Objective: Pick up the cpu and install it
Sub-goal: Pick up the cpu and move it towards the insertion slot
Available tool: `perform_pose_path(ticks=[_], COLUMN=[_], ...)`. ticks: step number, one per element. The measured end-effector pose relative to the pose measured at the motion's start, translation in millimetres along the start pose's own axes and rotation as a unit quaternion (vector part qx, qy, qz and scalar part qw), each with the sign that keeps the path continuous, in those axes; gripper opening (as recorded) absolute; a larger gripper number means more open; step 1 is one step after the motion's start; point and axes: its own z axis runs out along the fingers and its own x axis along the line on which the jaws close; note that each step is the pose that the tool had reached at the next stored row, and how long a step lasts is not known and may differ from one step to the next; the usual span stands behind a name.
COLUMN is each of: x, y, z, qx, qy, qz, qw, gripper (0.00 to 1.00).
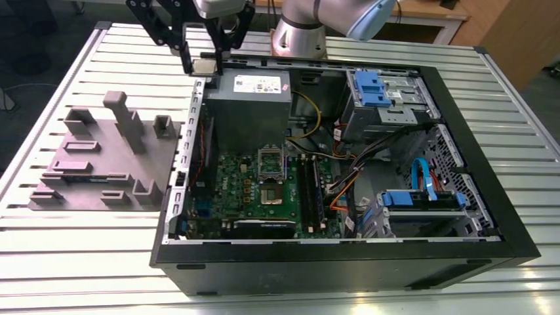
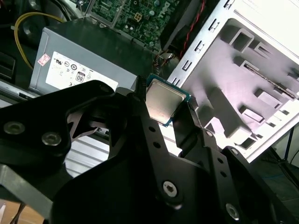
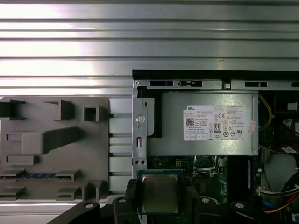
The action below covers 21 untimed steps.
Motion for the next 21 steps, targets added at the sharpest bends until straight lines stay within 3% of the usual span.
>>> perform_pose_path(ticks=[21], x=[-16.2], y=[0.3], z=[0.4], qx=[0.0], qy=[0.0], qz=[0.0], qw=[1.0], gripper=[0.47])
